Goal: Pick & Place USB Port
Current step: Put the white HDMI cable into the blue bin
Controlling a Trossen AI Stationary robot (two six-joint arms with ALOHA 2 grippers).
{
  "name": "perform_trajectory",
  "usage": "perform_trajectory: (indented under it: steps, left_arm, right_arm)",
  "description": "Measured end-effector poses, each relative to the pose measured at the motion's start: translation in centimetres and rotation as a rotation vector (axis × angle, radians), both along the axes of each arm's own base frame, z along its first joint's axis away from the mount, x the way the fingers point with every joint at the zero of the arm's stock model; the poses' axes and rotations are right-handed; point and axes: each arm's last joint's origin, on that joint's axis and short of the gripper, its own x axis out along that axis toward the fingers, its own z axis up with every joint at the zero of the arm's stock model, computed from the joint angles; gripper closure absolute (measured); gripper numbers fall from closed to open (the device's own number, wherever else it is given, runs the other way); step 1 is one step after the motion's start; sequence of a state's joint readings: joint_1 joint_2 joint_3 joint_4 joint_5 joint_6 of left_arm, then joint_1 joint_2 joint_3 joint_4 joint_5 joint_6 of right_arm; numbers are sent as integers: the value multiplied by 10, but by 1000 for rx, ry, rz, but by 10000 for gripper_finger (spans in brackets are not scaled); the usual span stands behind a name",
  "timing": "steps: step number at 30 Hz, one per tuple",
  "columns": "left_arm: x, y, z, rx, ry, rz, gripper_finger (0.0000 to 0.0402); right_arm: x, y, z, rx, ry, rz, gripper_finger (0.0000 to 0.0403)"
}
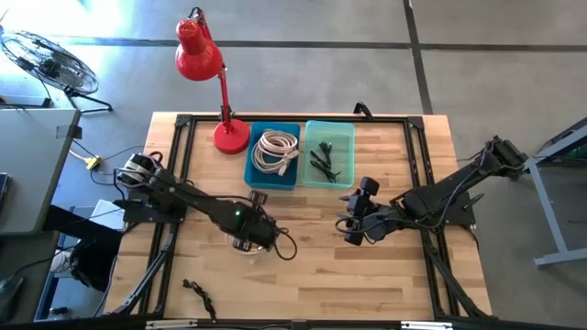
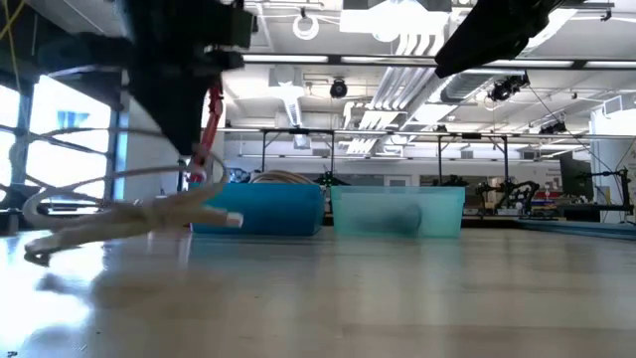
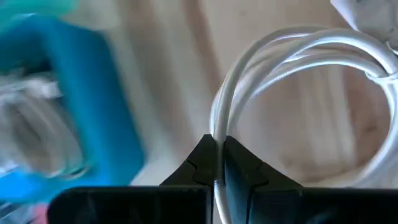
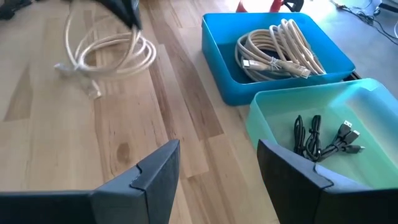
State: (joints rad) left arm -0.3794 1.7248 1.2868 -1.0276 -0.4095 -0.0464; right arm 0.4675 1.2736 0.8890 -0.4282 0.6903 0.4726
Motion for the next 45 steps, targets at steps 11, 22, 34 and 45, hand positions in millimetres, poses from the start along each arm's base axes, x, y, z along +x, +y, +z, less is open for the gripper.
perform_trajectory:
  steps: [11,22,34,45]
  left_arm:
    - [-2,9,105,294,-60,9,394]
    - [0,57,186,517,-185,39,394]
    - [20,152,183,370,-144,114,394]
    - [18,217,128,214,-19,176,392]
  right_arm:
    - [-2,-1,-1,-33,21,-12,195]
    - [-3,-2,-2,-53,29,-22,195]
    - [-3,-2,-2,-46,33,-21,195]
    - [-6,-4,-14,-35,43,-36,195]
